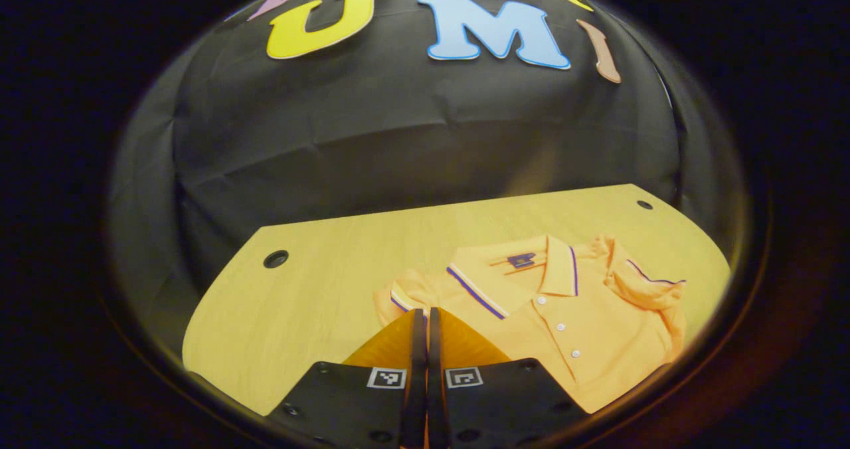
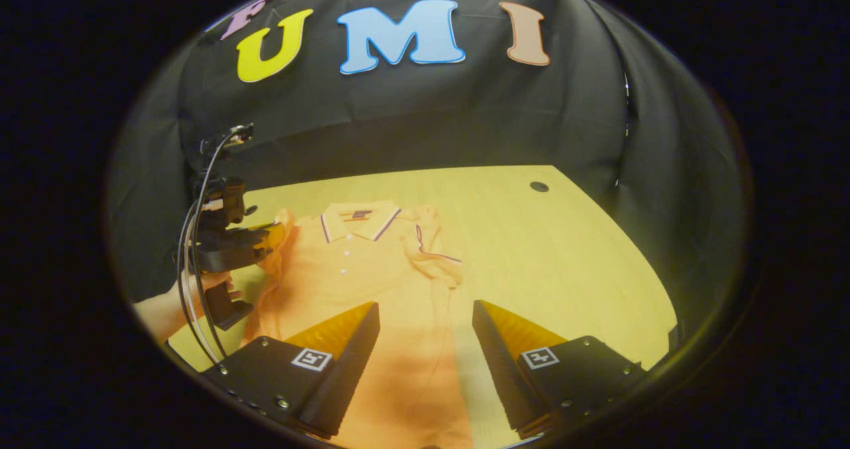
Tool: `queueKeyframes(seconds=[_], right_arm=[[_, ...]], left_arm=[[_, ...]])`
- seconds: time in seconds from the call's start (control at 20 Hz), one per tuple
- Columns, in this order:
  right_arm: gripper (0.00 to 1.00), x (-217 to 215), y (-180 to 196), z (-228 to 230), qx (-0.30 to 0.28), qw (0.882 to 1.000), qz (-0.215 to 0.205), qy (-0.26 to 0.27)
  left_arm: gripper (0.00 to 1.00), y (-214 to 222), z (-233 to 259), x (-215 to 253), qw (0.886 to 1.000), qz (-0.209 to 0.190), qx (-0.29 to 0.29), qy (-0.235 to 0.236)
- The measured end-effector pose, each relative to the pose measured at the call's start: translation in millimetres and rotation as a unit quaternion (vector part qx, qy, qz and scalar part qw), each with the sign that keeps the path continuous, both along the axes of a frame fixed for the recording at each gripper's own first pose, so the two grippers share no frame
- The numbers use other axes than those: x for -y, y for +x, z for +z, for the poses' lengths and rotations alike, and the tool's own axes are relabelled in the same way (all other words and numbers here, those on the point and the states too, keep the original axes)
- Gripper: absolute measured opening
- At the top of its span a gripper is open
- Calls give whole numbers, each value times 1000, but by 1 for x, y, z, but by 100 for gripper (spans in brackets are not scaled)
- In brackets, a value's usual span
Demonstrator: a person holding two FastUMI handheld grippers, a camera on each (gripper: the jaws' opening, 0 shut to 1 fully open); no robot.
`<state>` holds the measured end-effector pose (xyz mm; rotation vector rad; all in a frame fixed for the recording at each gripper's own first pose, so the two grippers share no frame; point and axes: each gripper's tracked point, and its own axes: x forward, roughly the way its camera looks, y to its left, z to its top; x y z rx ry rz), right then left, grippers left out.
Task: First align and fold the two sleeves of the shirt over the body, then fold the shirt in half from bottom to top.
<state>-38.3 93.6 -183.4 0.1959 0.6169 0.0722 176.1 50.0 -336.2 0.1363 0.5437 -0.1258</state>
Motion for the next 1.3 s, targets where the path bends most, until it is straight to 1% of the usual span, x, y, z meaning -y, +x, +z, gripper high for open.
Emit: queueKeyframes(seconds=[0.1,0.25,0.3,0.35,0.4,0.55,0.6,0.65,0.7,0.75,0.8,0.9,1.05,1.1,1.15,1.2,1.25,1.3], right_arm=[[88,1,-4,1,1,1000,-3,3],[88,8,-12,3,3,1000,-4,-6],[88,11,-15,3,4,1000,-4,-9],[88,14,-17,4,7,1000,-3,-12],[88,15,-20,3,7,1000,-2,-16],[88,22,-29,2,11,1000,5,-22],[88,24,-33,2,14,1000,7,-25],[87,25,-36,2,15,999,10,-27],[87,26,-40,0,16,999,13,-27],[88,26,-43,-1,16,999,16,-25],[88,25,-47,-5,15,999,19,-22],[88,24,-56,-13,10,999,25,-18],[88,20,-72,-28,-3,999,36,-16],[88,17,-78,-34,-8,999,41,-17],[88,15,-84,-38,-12,999,47,-16],[88,12,-90,-43,-15,998,52,-14],[96,11,-96,-49,-20,998,54,-15],[99,9,-101,-53,-23,998,57,-12]], left_arm=[[8,-1,-7,9,1000,-12,-8,7],[9,-4,-15,19,1000,-23,-18,7],[12,-6,-17,21,999,-23,-21,7],[12,-8,-19,25,999,-27,-25,4],[20,-10,-19,29,999,-30,-27,-1],[39,-25,-17,36,999,-31,-35,-17],[53,-31,-15,37,999,-31,-35,-23],[59,-38,-12,38,999,-30,-34,-25],[70,-45,-9,38,999,-29,-34,-29],[71,-54,-6,37,999,-27,-35,-32],[77,-63,-3,35,999,-24,-35,-34],[79,-84,1,31,998,-21,-39,-40],[85,-117,7,25,998,-19,-45,-46],[84,-128,8,23,997,-18,-48,-49],[86,-138,8,23,997,-18,-53,-52],[92,-150,8,21,997,-17,-57,-52],[93,-162,8,19,997,-17,-61,-51],[93,-173,10,18,997,-17,-62,-51]])
